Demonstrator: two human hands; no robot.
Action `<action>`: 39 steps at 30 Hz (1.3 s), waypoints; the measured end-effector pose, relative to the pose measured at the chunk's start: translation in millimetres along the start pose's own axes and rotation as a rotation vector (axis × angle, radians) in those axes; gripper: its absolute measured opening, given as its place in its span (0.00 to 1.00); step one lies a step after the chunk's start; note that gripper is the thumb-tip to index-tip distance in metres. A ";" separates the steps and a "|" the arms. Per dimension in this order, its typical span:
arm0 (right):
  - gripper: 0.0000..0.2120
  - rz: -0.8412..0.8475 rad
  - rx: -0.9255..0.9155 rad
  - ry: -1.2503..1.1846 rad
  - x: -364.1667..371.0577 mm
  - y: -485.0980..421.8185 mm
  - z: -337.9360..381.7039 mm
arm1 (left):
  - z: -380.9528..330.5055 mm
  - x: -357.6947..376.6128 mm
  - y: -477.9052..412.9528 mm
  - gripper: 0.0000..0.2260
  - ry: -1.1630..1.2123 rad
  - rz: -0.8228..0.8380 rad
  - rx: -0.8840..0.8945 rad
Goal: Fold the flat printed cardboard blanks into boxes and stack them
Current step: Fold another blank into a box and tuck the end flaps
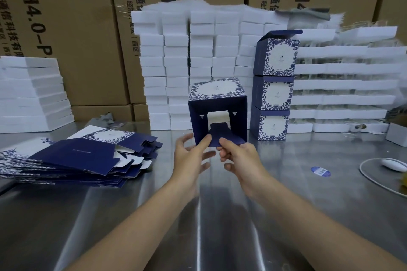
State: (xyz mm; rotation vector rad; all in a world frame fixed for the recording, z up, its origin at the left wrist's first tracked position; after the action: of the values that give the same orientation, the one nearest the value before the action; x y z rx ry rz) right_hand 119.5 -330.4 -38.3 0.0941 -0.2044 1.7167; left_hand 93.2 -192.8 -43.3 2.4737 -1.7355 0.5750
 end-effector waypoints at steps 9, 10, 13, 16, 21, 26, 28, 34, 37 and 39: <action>0.16 0.075 0.048 0.120 5.3 3.5 -3.6 | 6.3 4.5 0.0 0.16 -0.172 0.021 -0.077; 0.16 0.099 0.058 0.115 6.1 4.7 -3.9 | 5.6 4.3 -0.2 0.16 -0.173 0.021 -0.072; 0.15 0.164 0.052 0.102 9.1 7.4 -2.8 | 5.3 5.8 1.3 0.16 -0.172 0.043 -0.066; 0.17 0.132 0.029 0.067 8.6 5.7 -1.5 | 2.8 8.2 3.9 0.17 -0.204 0.079 -0.050; 0.14 0.096 0.012 0.051 6.5 4.0 0.0 | 1.9 12.4 9.2 0.18 -0.261 0.181 -0.041; 0.15 0.079 0.032 0.053 2.9 1.9 0.5 | 0.1 12.0 9.7 0.18 -0.214 0.156 -0.043; 0.15 0.001 0.044 -0.003 -2.1 -1.2 0.9 | -1.4 9.6 7.8 0.17 -0.199 0.134 -0.049; 0.14 -0.086 0.028 -0.018 -10.4 -7.3 4.2 | -2.2 7.5 5.7 0.16 -0.225 0.109 -0.073; 0.15 -0.092 0.012 -0.025 -10.0 -8.8 4.4 | 1.1 3.7 4.6 0.16 -0.211 0.050 -0.085; 0.15 -0.092 0.009 -0.012 -10.0 -8.4 4.4 | 0.3 2.1 3.6 0.16 -0.179 0.026 -0.073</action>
State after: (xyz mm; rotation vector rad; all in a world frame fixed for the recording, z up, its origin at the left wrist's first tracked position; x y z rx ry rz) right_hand 129.1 -339.8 -35.1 0.1190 -0.1984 1.6261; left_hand 90.6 -196.0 -43.4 2.5237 -1.8166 0.2935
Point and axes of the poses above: each hand's wrist, its own y-axis away from the middle knuckle, its own x-axis out of the palm, z = x × y, the point moved 4 cm from there along -y, towards the middle knuckle, and after that the axes turned 3 degrees about x, right-handed, at the moved point
